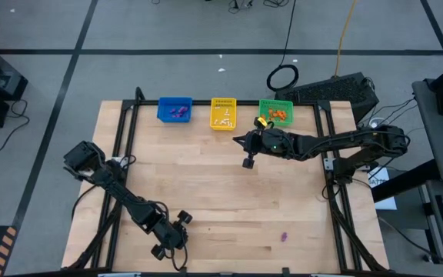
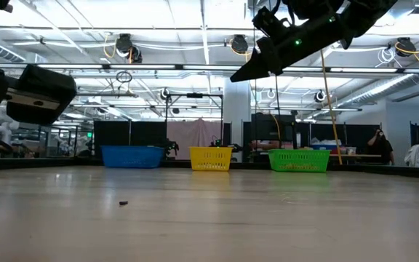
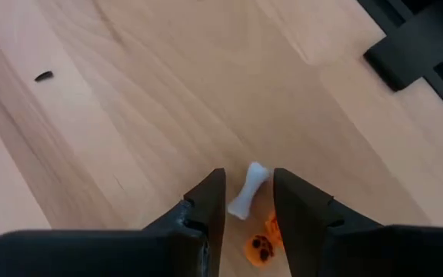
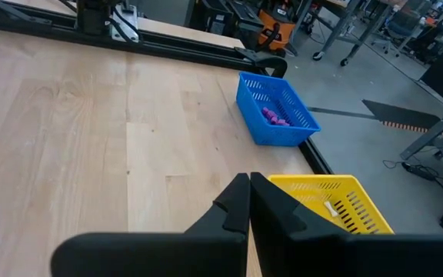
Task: Sort Halloween decoration
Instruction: Put the white bone toy into the yellow bin
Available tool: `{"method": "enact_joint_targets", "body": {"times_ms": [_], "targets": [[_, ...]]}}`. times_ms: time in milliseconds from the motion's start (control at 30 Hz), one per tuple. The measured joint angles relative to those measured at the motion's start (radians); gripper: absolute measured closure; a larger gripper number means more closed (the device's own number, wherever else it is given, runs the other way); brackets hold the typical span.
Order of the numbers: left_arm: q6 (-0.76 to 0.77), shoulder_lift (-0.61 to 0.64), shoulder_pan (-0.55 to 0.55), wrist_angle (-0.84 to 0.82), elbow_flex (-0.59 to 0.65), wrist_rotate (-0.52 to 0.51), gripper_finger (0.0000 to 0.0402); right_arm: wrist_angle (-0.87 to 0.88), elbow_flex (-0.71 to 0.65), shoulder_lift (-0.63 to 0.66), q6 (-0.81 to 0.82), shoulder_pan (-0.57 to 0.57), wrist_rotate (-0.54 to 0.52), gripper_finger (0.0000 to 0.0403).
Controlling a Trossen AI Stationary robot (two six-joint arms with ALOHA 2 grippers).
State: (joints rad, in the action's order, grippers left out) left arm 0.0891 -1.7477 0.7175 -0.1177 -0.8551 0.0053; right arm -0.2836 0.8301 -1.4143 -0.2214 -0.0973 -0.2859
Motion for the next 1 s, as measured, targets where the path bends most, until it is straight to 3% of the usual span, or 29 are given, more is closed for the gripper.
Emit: {"method": "enact_joint_targets", "body": {"times_ms": [500,1000], "targets": [[0.003,0.0,-0.033,-0.064,-0.002,-0.006,0.03,0.0,0.0,0.0,0.0,0.0,0.0,0.0403],[0.164,-0.023,-0.075,-0.09,-0.04,0.037,0.03,0.0,0.0,0.0,-0.002,0.0,0.0,0.0403]]}}
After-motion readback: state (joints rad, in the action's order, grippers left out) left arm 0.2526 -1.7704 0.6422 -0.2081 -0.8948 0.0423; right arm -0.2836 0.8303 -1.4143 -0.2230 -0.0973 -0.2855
